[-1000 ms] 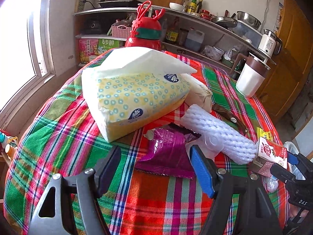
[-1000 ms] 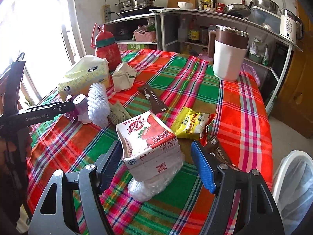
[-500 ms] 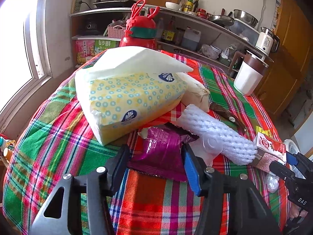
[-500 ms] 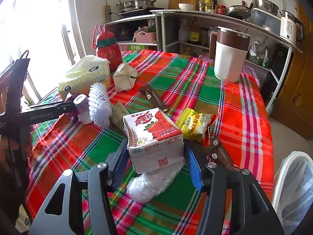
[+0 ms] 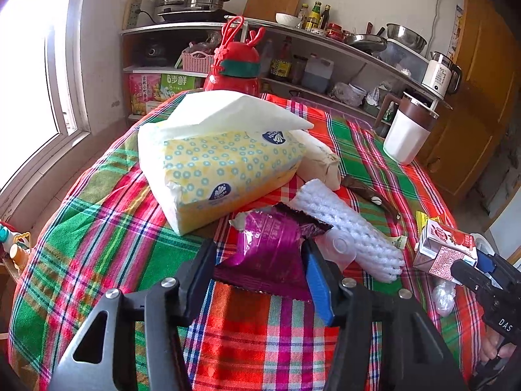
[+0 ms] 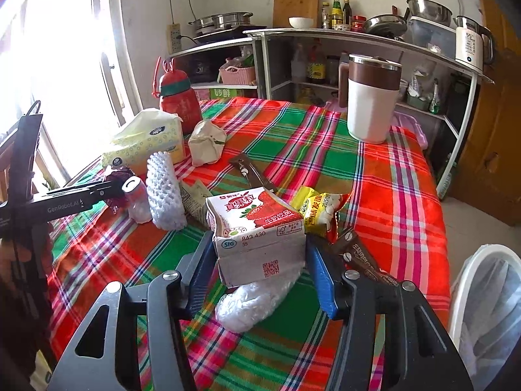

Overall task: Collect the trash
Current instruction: 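Grasp the red-white juice carton with the right gripper while the left grasps the purple snack wrapper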

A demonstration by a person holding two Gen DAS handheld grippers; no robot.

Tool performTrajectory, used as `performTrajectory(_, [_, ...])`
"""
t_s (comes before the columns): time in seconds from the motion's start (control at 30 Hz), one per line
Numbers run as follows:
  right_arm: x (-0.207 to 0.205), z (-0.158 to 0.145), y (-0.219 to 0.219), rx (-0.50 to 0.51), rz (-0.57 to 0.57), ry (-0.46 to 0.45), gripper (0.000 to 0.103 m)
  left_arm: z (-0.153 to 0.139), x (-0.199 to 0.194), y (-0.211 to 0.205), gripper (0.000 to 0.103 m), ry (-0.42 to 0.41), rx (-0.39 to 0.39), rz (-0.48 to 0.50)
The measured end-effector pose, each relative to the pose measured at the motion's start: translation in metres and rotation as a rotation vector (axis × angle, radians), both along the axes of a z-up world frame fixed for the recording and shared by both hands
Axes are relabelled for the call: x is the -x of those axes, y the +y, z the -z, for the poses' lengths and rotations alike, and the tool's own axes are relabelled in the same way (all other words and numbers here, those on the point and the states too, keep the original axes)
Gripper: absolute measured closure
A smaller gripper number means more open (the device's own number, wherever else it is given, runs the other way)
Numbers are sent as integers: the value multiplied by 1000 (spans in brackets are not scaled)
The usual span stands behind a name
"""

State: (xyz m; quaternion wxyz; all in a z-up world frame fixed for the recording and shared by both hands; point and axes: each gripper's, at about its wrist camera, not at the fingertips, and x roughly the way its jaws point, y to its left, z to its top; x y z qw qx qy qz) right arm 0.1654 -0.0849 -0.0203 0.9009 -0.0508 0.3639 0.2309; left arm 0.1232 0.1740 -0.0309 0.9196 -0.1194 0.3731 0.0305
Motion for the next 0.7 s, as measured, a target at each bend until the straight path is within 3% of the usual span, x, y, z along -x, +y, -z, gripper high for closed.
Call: performTrajectory(0.7, [29,-21,-36,-91,86,-56,48,-41,39,-30,47,-93,-15,66])
